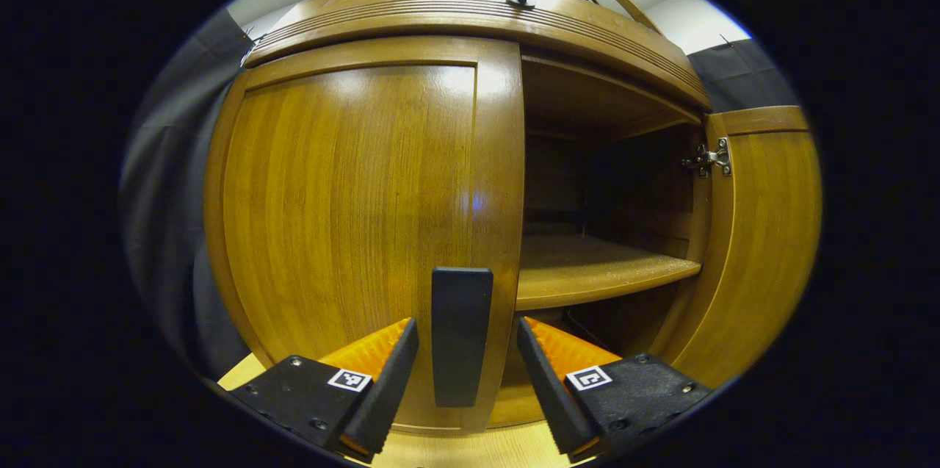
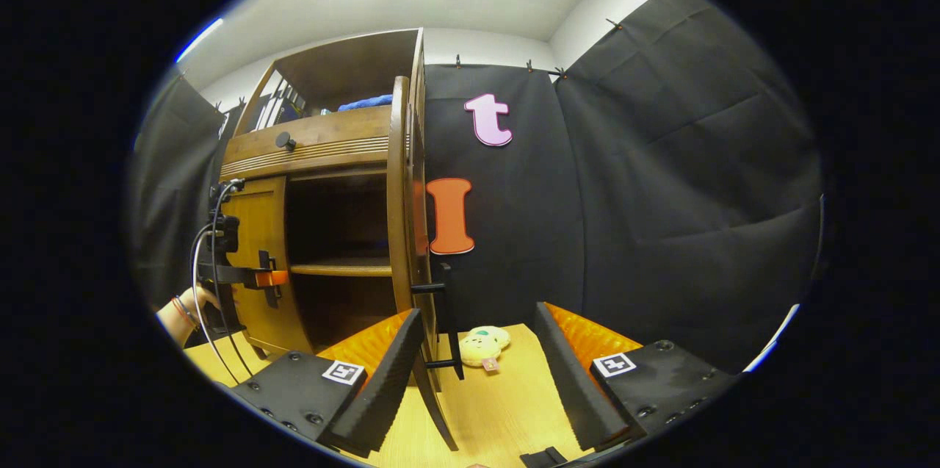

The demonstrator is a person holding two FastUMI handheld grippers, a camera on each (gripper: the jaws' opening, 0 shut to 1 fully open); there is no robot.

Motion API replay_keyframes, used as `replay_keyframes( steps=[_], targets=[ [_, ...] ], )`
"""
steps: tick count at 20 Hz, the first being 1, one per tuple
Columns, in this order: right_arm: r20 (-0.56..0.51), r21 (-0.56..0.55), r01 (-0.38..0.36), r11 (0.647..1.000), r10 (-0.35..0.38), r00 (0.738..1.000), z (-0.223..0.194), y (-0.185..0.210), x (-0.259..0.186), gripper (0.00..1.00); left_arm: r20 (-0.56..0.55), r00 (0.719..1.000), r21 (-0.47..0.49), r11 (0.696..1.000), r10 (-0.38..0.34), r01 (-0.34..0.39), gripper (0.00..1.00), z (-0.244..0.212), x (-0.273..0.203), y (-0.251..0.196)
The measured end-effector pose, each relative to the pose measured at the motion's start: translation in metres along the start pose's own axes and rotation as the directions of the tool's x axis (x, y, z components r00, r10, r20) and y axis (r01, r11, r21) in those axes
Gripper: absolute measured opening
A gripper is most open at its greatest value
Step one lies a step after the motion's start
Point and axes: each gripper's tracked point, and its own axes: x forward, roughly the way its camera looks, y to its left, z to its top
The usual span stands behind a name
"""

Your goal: Open the right door of the double-door shoe cabinet with the right hand, and open the left door with the left hand.

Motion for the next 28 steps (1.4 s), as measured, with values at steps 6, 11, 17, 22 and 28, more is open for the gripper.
replay_keyframes(
  steps=[6,11,17,22,28],
  targets=[
    [0.001,-0.008,0.001,1.0,-0.001,1.0,0.001,0.0,-0.005,1.0,0.004,1.0,-0.019,1.0,-0.014,0.014,0.39,-0.005,0.003,0.005],
    [-0.015,-0.005,0.007,1.0,-0.008,1.0,-0.003,0.003,-0.01,1.0,0.009,1.0,0.023,1.0,0.017,-0.017,0.26,-0.007,-0.006,0.006],
    [-0.017,-0.022,0.004,1.0,-0.004,1.0,0.002,0.015,-0.027,1.0,0.003,1.0,0.0,1.0,-0.007,0.007,0.23,-0.008,-0.033,0.009],
    [-0.014,-0.019,-0.015,1.0,0.015,1.0,0.005,0.033,-0.043,0.89,0.002,0.999,-0.005,0.999,-0.034,0.034,0.24,-0.008,-0.073,0.018],
    [-0.018,-0.015,-0.034,0.999,0.034,0.999,0.007,0.05,-0.061,1.0,0.003,0.998,-0.028,0.997,-0.067,0.068,0.23,-0.007,-0.105,0.032]
  ],
)
